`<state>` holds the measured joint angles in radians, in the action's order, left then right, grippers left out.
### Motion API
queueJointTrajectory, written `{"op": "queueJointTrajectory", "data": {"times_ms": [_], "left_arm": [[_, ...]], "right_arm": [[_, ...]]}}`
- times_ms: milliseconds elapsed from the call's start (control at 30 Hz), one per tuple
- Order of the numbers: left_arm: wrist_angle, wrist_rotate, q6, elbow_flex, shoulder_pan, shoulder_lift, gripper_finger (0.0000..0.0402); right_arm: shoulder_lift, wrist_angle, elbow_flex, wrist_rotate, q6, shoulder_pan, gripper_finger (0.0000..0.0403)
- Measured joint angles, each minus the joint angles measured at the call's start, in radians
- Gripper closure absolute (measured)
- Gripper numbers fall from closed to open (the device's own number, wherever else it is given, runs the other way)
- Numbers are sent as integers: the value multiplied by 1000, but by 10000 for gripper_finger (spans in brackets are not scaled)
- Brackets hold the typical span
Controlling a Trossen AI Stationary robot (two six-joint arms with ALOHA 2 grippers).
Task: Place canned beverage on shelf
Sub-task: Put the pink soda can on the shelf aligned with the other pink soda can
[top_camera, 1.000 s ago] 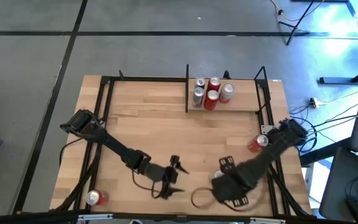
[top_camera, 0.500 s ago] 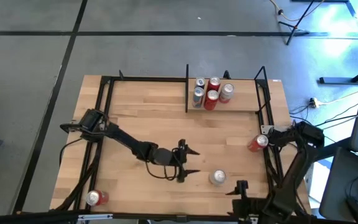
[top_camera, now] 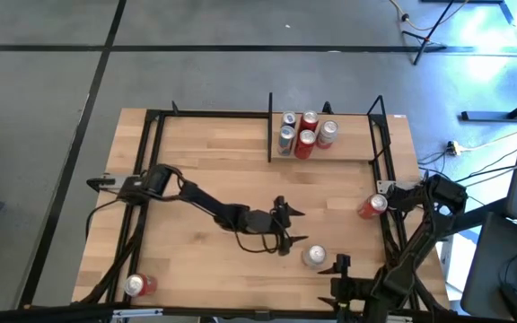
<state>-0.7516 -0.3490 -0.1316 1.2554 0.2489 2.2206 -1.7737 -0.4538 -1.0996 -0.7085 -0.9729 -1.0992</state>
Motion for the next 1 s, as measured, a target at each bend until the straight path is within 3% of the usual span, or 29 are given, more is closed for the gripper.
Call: {"op": "queueJointTrajectory", "data": {"times_ms": [167, 700, 1000], "left_arm": [[45, 40, 3, 63, 14, 40, 64], [87, 73, 3, 67, 71, 45, 64], [89, 154, 2, 67, 73, 45, 64]], "right_arm": [[0, -15, 0, -43, 1, 0, 88], [1, -235, -2, -42, -143, -3, 88], [2, -344, 0, -26, -227, 43, 88]]}}
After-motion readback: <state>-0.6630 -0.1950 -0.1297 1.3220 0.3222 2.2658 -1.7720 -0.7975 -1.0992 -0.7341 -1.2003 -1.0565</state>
